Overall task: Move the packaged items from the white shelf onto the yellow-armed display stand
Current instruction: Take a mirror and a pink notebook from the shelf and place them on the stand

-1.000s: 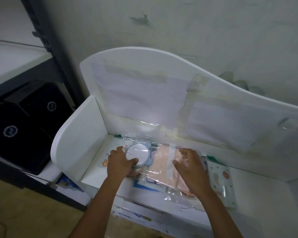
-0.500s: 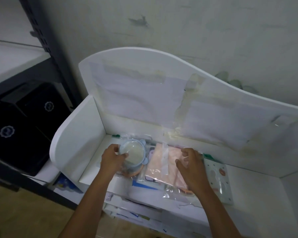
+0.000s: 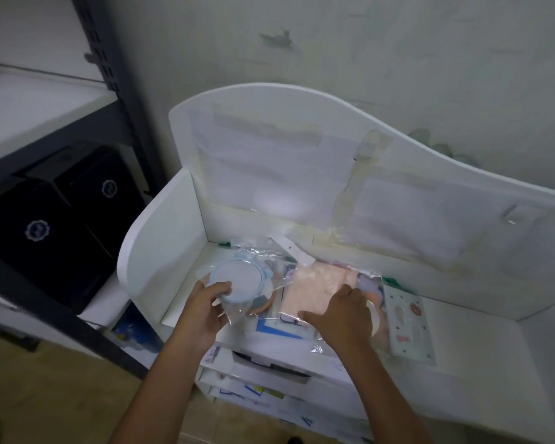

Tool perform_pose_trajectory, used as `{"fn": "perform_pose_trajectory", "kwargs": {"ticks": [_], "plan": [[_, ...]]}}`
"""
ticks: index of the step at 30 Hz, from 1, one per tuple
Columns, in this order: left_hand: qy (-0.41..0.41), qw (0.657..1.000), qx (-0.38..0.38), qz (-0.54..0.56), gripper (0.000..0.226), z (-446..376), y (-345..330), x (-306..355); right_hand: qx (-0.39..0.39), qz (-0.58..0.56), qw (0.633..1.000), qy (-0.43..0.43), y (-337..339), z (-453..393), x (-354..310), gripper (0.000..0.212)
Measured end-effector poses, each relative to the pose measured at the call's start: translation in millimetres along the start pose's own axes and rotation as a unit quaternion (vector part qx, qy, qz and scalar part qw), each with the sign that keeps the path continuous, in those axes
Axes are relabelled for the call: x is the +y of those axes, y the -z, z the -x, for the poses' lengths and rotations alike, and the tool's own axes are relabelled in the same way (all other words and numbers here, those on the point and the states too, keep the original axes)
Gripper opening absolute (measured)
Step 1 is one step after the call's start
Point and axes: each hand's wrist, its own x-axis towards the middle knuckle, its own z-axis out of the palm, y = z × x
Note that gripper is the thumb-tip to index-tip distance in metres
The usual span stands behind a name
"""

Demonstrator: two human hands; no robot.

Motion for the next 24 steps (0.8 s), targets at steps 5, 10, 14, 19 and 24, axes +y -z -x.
{"fn": "perform_pose_trajectory", "kwargs": {"ticks": [5, 10, 14, 19, 24], "plan": [[0.011, 0.995, -0.006, 0.096, 0.021, 18.5, 14.4, 5.8, -0.039, -0.073, 0.996, -0.022, 0.9, -7.8, 3.7, 0.100], [0.009, 0.994, -0.002, 0.107, 0.012, 31.7, 24.0, 10.6, -0.066, -0.214, 0.974, -0.043, 5.7, -11.2, 8.7, 0.067], [0.008, 0.992, -0.013, 0.122, 0.014, 40.2, 31.6, 6.6, -0.079, -0.274, 0.957, -0.053, 8.1, -8.8, 10.7, 0.041], [0.012, 0.997, -0.020, 0.070, 0.019, 47.6, 40.1, -8.4, -0.072, -0.465, 0.874, -0.117, 3.1, 1.2, 17.3, 0.028], [0.011, 0.998, -0.049, 0.038, 0.037, 51.5, 37.2, -21.9, -0.068, -0.594, 0.792, -0.125, 7.5, 22.7, 43.7, 0.015]]}}
